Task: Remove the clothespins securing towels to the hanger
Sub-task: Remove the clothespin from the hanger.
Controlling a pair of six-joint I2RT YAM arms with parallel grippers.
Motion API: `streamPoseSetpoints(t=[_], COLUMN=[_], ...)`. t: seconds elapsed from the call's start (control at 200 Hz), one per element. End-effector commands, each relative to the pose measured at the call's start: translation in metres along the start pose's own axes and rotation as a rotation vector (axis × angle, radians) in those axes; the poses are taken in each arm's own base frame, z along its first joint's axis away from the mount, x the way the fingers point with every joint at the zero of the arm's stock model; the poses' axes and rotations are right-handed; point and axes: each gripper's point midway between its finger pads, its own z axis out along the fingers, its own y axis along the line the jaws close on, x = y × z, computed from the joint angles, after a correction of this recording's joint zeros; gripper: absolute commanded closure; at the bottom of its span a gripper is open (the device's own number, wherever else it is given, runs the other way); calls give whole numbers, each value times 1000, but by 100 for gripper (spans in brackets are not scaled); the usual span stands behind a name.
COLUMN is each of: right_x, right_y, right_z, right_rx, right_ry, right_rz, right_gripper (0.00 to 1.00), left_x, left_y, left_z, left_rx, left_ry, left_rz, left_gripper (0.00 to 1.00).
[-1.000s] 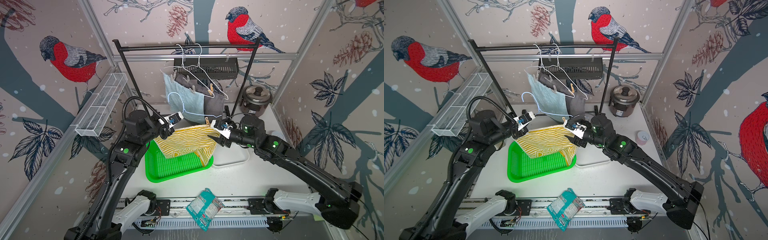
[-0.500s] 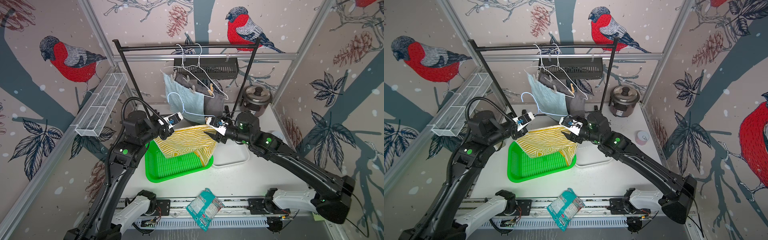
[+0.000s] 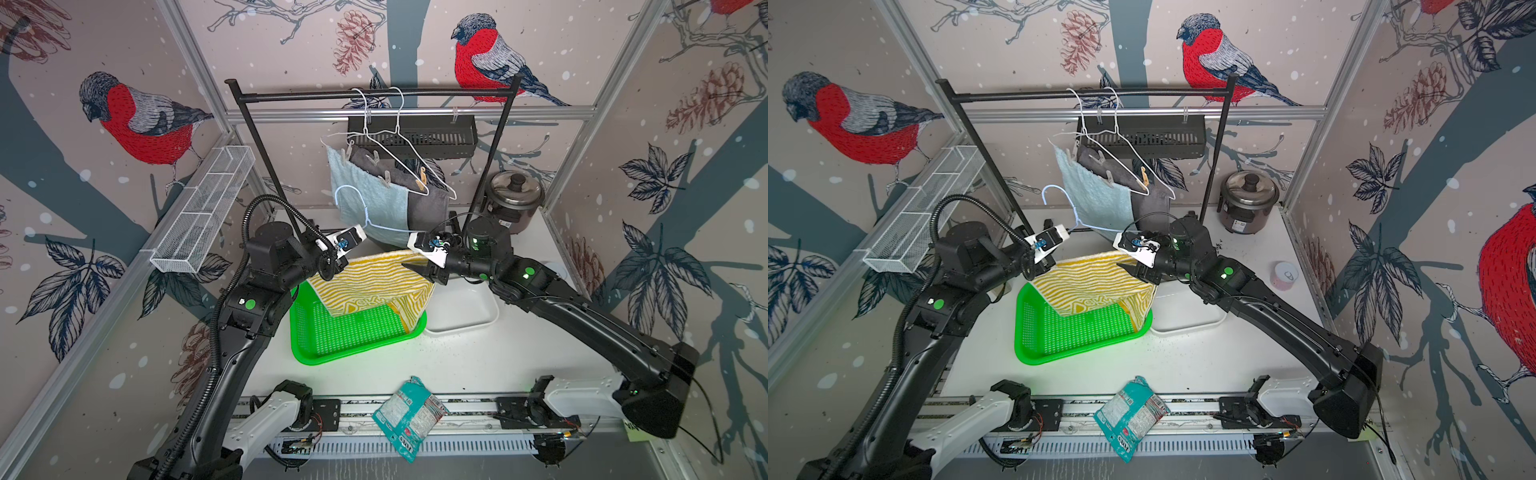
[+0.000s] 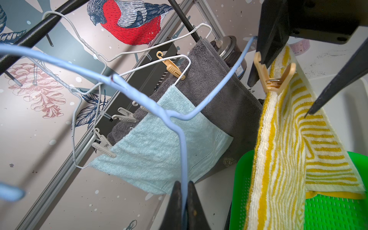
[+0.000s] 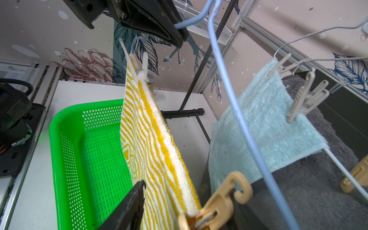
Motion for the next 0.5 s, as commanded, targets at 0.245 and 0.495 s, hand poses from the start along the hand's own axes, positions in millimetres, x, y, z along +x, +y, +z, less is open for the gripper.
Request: streamPoseSetpoints(t=[0.245,0.495], right_x=[-10,-4], right_y=[-1,-11], right_z=[-6,-7], right_rx=[-2,38], right_ry=[-34,-13], right_rz=[-3,-5], right_gripper=[52,61], left_x=[-7,-8], left_y=[2,2], left_z=[-2,-2], left_rx=[-11,-11], left_ry=[-33,-34], left_rz=[27,28], left_gripper=[100,100])
